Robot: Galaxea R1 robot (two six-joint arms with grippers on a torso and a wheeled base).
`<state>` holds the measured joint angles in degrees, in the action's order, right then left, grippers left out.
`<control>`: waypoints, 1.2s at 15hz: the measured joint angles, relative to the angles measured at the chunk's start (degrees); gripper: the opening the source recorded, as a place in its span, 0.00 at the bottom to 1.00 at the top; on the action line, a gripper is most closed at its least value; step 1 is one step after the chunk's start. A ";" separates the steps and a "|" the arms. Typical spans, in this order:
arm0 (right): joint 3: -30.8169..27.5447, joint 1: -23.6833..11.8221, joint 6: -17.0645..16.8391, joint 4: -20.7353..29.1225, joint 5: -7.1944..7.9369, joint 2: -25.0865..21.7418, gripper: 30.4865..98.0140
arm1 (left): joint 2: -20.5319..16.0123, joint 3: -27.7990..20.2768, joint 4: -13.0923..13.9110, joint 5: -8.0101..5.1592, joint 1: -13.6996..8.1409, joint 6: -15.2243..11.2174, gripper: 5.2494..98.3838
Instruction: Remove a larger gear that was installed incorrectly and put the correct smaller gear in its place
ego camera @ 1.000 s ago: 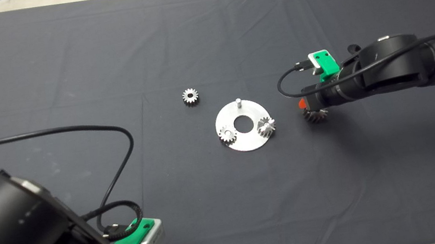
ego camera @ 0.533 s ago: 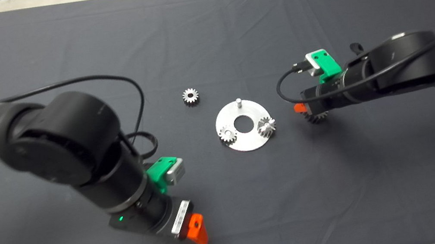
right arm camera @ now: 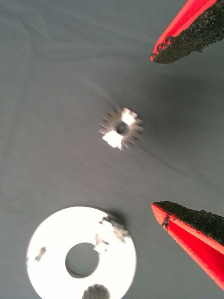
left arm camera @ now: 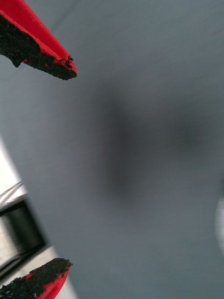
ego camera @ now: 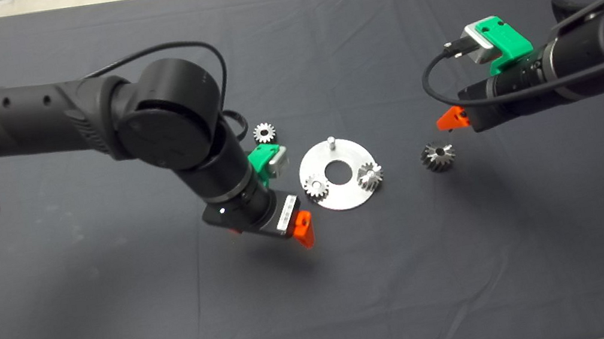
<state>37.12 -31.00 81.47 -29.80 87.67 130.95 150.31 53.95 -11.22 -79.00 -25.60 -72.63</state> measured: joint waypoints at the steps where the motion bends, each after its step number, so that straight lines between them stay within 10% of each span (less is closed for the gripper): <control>1: -0.98 0.00 -0.07 1.76 0.00 -0.16 0.70 | 0.65 2.33 -1.42 0.05 0.00 0.56 1.00; 8: -5.80 -1.33 -0.24 13.99 -0.13 -2.46 0.70 | 3.87 13.25 -9.83 0.06 0.05 2.02 1.00; 18: -6.83 -7.09 -1.04 20.60 0.14 -4.49 0.70 | 3.82 17.47 -13.96 0.50 1.32 2.01 1.00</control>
<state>30.29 -38.10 80.43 -9.19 87.81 126.47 154.14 71.41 -25.18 -78.50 -24.28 -70.62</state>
